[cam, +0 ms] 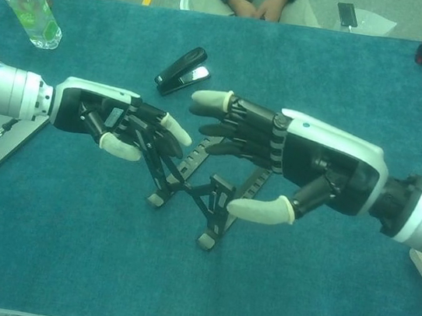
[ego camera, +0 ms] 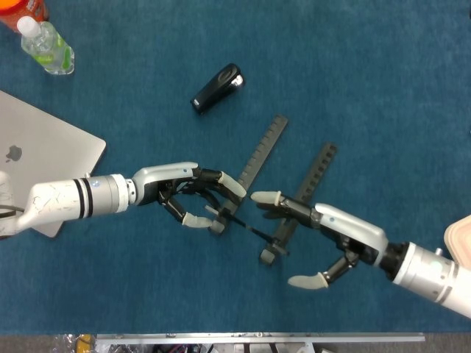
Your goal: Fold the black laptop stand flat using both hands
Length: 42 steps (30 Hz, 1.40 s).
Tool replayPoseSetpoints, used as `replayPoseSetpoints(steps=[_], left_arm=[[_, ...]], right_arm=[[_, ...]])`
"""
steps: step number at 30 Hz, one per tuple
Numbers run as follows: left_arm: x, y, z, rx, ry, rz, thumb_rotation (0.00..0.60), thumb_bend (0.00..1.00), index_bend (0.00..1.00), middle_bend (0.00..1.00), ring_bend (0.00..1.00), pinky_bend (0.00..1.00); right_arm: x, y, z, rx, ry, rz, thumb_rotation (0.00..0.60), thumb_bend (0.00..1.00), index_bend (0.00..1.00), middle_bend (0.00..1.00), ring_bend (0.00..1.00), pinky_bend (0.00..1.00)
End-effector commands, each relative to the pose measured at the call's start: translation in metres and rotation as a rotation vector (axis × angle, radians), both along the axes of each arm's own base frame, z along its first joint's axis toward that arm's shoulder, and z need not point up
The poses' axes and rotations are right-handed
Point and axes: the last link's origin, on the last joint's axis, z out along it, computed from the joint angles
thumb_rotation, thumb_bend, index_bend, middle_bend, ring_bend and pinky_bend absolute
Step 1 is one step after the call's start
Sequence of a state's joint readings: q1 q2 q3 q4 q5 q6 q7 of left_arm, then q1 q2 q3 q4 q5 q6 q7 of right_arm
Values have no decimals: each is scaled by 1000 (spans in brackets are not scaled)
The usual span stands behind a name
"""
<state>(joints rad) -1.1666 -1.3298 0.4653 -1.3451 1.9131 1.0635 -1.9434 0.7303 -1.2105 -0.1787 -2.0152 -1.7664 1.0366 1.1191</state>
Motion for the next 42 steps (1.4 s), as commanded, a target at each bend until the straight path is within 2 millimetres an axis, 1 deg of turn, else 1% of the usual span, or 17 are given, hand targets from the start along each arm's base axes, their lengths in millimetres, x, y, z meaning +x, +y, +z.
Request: replayPoseSetpoints(steps=[1,8,18,26,30,42], left_arm=[[0,0,0,1,2,1,600,293,218,237,142,199],[-1,1,1,10,5,2,600,293,218,237,142,199],[-2,2,0,15,8,3,600,293,218,238,142,199],[-2,2,1,15,15,-2,600,293,218,238,142,199],[-2,1,3,16,18,-1,600,293,218,238,142,199],[0,0,2,15,27,-4,600,293,218,238,142,199]], right_arm=[[-6,2,0,11,15,-4,600,185,0,6,0,79],[-20,4,-1,16,50,-8,600,186,0,6,0,78],[-45,2,-6,5,129,-35,600,185,0,6,0,79],[-51,0,-19,32,136,-49,600,186,0,6,0,78],[-54,3,-26,61,134,-37,600,186,0,6,0,78],[-65,13,-38,121,127,-53,600,186,0,6,0,79]])
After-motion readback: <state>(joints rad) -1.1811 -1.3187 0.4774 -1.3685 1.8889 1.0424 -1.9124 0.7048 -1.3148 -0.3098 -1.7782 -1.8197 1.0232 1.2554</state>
